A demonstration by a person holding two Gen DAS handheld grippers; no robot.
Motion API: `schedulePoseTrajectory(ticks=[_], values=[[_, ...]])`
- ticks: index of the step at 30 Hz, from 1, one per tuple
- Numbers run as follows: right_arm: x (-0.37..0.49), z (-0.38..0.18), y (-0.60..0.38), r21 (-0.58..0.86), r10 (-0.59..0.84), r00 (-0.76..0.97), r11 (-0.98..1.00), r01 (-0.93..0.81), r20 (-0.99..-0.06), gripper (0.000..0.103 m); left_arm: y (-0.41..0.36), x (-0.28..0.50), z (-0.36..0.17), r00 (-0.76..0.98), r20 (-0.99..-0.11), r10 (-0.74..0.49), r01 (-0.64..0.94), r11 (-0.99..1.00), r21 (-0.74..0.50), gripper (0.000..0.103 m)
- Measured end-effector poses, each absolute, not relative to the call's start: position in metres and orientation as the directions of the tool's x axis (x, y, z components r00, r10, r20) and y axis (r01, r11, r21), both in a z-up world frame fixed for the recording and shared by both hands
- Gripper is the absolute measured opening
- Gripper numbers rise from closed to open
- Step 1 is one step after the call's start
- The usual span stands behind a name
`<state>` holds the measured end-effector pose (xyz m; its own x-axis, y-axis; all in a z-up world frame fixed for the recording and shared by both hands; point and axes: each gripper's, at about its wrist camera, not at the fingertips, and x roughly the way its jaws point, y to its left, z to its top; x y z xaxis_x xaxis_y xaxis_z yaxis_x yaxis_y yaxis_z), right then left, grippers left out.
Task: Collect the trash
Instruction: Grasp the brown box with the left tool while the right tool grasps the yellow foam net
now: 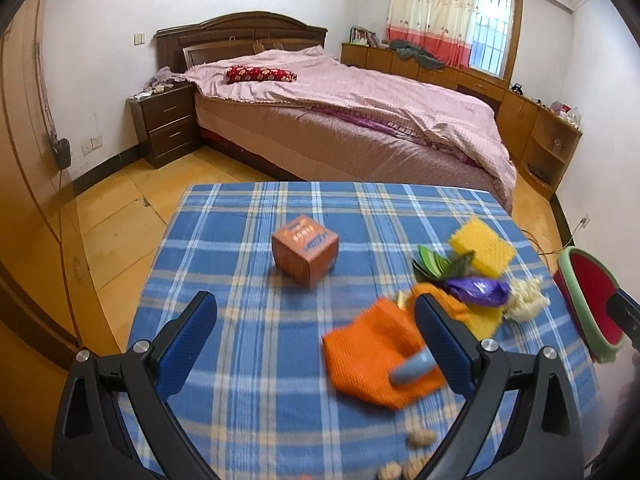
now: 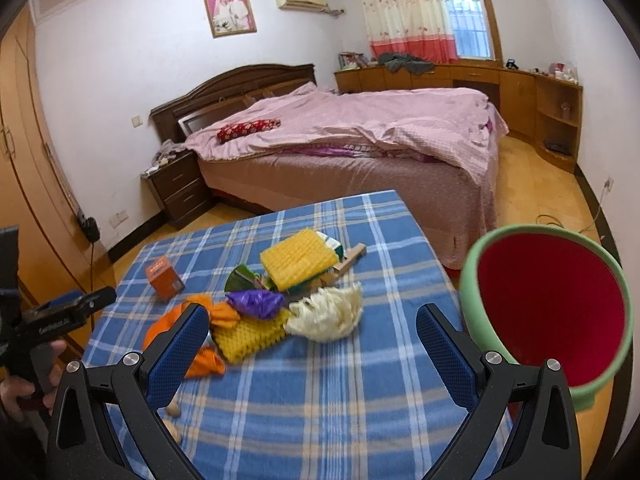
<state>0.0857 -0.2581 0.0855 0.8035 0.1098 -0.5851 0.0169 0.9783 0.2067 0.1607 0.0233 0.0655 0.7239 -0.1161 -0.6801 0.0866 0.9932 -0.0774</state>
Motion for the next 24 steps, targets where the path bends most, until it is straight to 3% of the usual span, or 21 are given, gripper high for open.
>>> schedulePoseTrajectory(ticks=[15, 24], values=[[0.171, 0.064, -0.247, 0.218, 0.127, 0.723, 0.975, 0.033, -0.679, 0.103, 0.023, 0.243, 0.033, 0.671, -0.726, -0.152, 0.183, 0.982, -0.036, 0.098], [0.213, 0.034, -0.244, 0.233, 0.128, 0.685, 0.971, 0.063, -0.717, 0.102, 0.025, 0.268, 0.002, 0.647, -0.742, -0.173, 0.187, 0.980, -0.066, 0.079]])
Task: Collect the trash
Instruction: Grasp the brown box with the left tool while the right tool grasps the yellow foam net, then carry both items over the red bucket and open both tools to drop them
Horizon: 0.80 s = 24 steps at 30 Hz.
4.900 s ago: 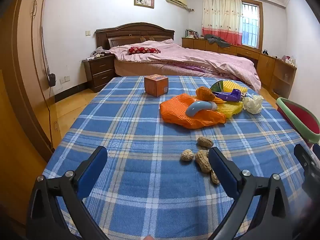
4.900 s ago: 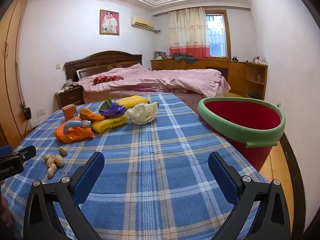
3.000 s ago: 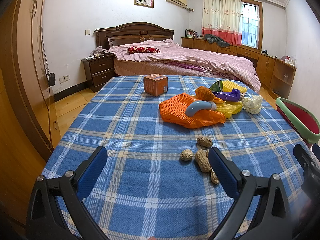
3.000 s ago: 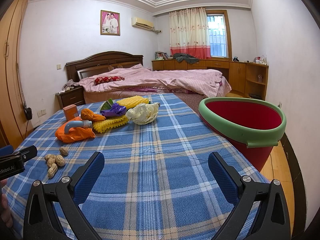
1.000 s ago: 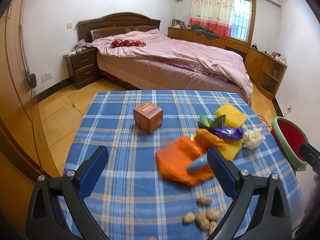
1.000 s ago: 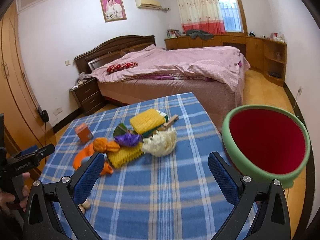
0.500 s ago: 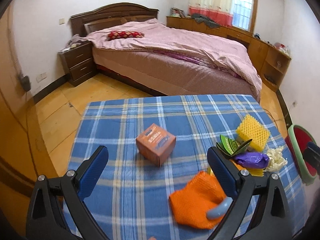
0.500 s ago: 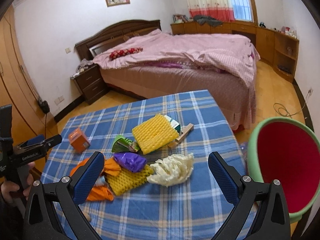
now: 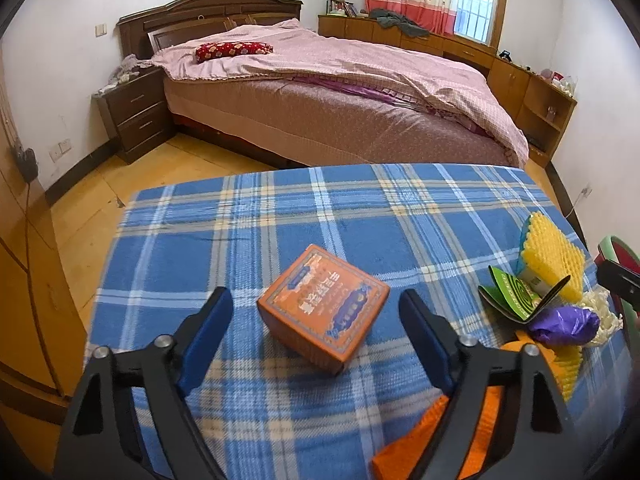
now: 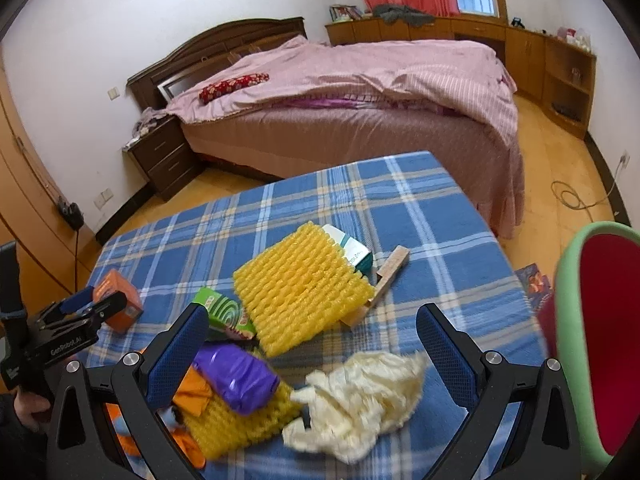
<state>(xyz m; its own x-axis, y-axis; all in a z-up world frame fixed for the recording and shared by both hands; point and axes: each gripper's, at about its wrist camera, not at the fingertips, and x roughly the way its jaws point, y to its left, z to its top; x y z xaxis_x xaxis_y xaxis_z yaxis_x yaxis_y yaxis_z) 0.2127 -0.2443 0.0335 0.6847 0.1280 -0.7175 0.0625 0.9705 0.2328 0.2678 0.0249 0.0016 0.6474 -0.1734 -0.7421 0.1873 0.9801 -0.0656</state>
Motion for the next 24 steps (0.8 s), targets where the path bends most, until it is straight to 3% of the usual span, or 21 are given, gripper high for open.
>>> schedulePoseTrajectory(ticks=[2, 4, 6, 7, 9, 10, 12, 14, 24], values=[[0.217, 0.030, -0.245, 0.241, 0.130, 0.682, 0.968, 0.069, -0.720, 0.097, 0.025, 0.269, -0.002, 0.639, -0.743, -0.199, 0.206, 0.975, -0.085, 0.068], [0.219, 0.028, -0.247, 0.252, 0.129, 0.676, 0.964, 0.087, -0.726, 0.084, 0.026, 0.268, -0.004, 0.647, -0.732, -0.214, 0.210, 0.973, -0.098, 0.068], [0.221, 0.023, -0.251, 0.283, 0.141, 0.659, 0.952, 0.114, -0.739, 0.062, 0.027, 0.267, -0.004, 0.648, -0.726, -0.231, 0.217, 0.969, -0.115, 0.067], [0.222, 0.020, -0.253, 0.299, 0.150, 0.649, 0.946, 0.124, -0.746, 0.058, 0.028, 0.267, -0.003, 0.648, -0.721, -0.244, 0.219, 0.967, -0.130, 0.066], [0.221, 0.015, -0.256, 0.331, 0.168, 0.635, 0.932, 0.146, -0.754, 0.040, 0.030, 0.267, -0.003, 0.647, -0.717, -0.261, 0.222, 0.963, -0.150, 0.065], [0.220, 0.014, -0.258, 0.340, 0.173, 0.635, 0.929, 0.149, -0.753, 0.036, 0.031, 0.266, -0.003, 0.647, -0.715, -0.266, 0.221, 0.962, -0.159, 0.065], [0.218, 0.015, -0.258, 0.351, 0.181, 0.644, 0.925, 0.147, -0.744, 0.019, 0.033, 0.266, -0.002, 0.649, -0.710, -0.272, 0.218, 0.961, -0.169, 0.064], [0.213, 0.019, -0.257, 0.351, 0.175, 0.658, 0.925, 0.145, -0.733, 0.011, 0.035, 0.265, 0.002, 0.656, -0.703, -0.275, 0.213, 0.961, -0.178, 0.064], [0.171, 0.071, -0.256, 0.378, 0.188, 0.782, 0.924, 0.065, -0.594, 0.009, 0.026, 0.224, 0.041, 0.697, -0.641, -0.322, 0.250, 0.947, -0.203, 0.064]])
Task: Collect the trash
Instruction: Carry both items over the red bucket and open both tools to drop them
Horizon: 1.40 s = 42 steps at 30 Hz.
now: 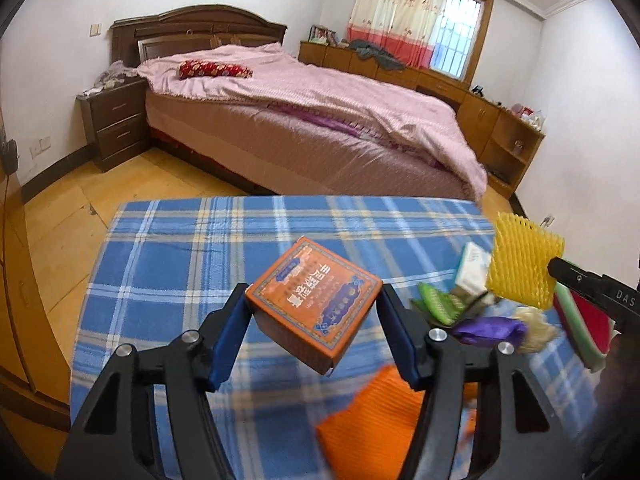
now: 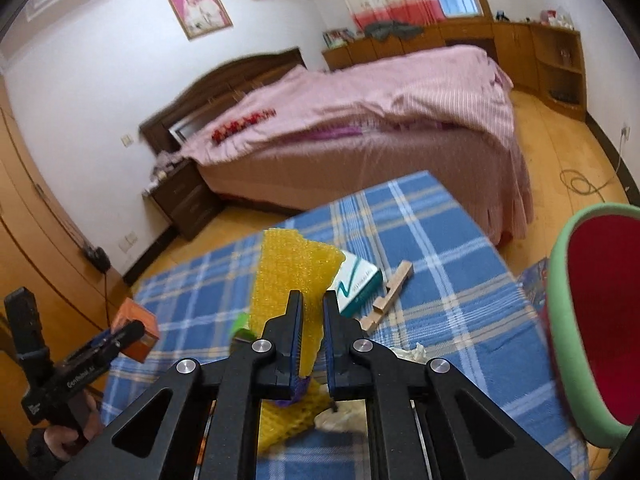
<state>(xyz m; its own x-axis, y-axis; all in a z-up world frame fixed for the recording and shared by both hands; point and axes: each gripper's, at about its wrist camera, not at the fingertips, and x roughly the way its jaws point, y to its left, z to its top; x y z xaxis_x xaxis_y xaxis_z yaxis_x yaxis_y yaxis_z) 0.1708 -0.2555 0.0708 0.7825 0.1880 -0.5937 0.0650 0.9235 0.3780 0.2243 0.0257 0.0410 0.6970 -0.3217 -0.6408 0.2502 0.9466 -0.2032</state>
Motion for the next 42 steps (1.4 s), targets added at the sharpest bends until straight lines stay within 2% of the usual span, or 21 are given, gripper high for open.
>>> schedulePoseTrajectory(ticks=[10, 19, 32, 42], values=[[0.107, 0.107, -0.272, 0.389, 0.152, 0.854, 0.919, 0.063, -0.497, 0.009, -0.006, 0.167, 0.084, 0.702, -0.598, -0.387, 0.319, 0.921, -0.223, 0.064], [0.055, 0.115, -0.323, 0.433, 0.078, 0.885, 0.890, 0.146, -0.459, 0.010, -0.069, 0.137, 0.097, 0.652, -0.590, -0.476, 0.415, 0.875, -0.248, 0.064], [0.004, 0.098, -0.403, 0.455, -0.073, 0.881, 0.834, 0.311, -0.468, 0.010, -0.179, 0.113, 0.094, 0.555, -0.618, -0.557, 0.558, 0.800, -0.220, 0.064], [-0.018, 0.077, -0.446, 0.414, -0.194, 0.848, 0.805, 0.424, -0.493, 0.010, -0.265, 0.108, 0.081, 0.472, -0.632, -0.615, 0.653, 0.725, -0.219, 0.064]])
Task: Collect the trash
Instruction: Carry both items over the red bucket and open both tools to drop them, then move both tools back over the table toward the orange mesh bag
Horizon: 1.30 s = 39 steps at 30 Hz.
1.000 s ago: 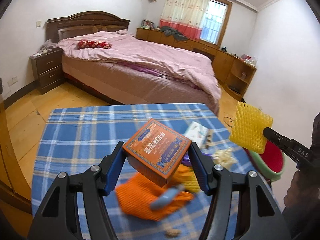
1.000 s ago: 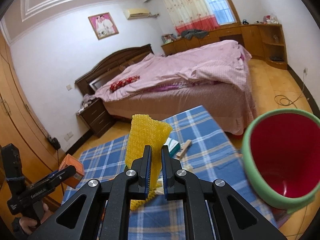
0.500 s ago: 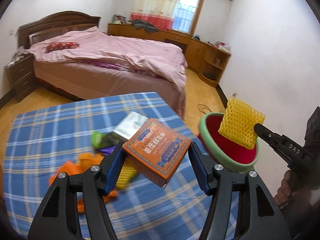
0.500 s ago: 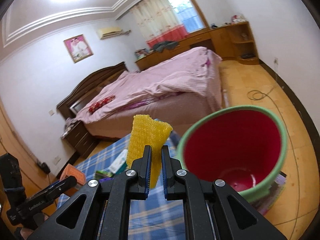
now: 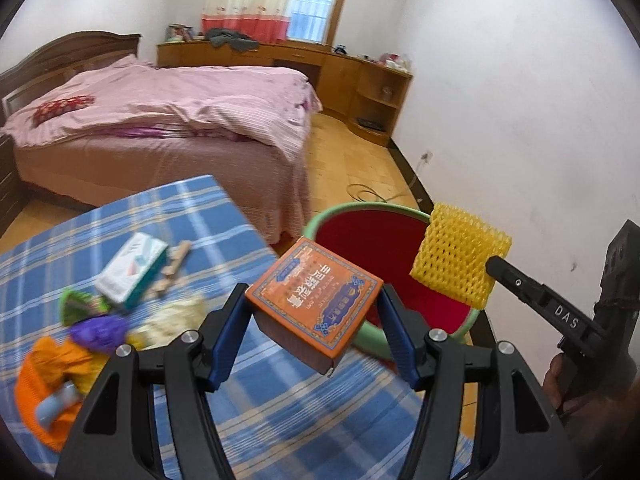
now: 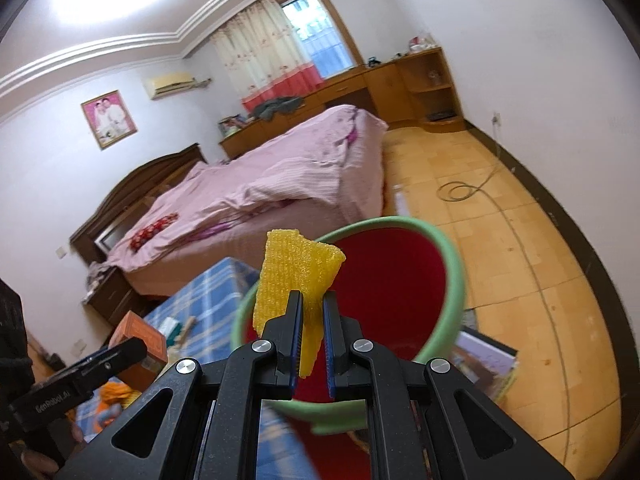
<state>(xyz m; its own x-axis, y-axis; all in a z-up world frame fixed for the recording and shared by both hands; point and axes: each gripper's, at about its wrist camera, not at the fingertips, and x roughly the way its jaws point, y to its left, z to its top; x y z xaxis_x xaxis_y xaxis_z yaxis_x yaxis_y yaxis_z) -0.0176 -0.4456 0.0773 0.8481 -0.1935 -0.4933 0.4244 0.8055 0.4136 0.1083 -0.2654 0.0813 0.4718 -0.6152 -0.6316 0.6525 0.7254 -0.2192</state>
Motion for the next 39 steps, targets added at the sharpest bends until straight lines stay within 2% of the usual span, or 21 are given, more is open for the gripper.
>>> schedulePoseTrajectory(ticks=[9, 19, 22, 24, 39], values=[[-0.025, 0.052, -0.477, 0.414, -0.222, 0.821, 0.777, 0.475, -0.525, 0.010, -0.323, 0.114, 0.058, 0.402, -0.654, -0.641, 0.701, 0.675, -0.231, 0.065], [-0.024, 0.036, -0.489, 0.433, -0.201, 0.819, 0.768, 0.472, -0.537, 0.013, -0.345, 0.112, 0.046, 0.390, -0.683, -0.618, 0.722, 0.666, -0.190, 0.068], [-0.023, 0.035, -0.490, 0.434, -0.206, 0.811, 0.758, 0.486, -0.547, 0.016, -0.347, 0.110, 0.044, 0.387, -0.688, -0.614, 0.722, 0.666, -0.188, 0.070], [-0.023, 0.034, -0.493, 0.442, -0.205, 0.809, 0.751, 0.491, -0.551, 0.024, -0.347, 0.109, 0.045, 0.386, -0.688, -0.615, 0.724, 0.664, -0.188, 0.070], [-0.033, 0.053, -0.471, 0.453, -0.176, 0.836, 0.773, 0.444, -0.520, 0.025, -0.300, 0.103, 0.062, 0.435, -0.684, -0.586, 0.660, 0.724, -0.200, 0.070]])
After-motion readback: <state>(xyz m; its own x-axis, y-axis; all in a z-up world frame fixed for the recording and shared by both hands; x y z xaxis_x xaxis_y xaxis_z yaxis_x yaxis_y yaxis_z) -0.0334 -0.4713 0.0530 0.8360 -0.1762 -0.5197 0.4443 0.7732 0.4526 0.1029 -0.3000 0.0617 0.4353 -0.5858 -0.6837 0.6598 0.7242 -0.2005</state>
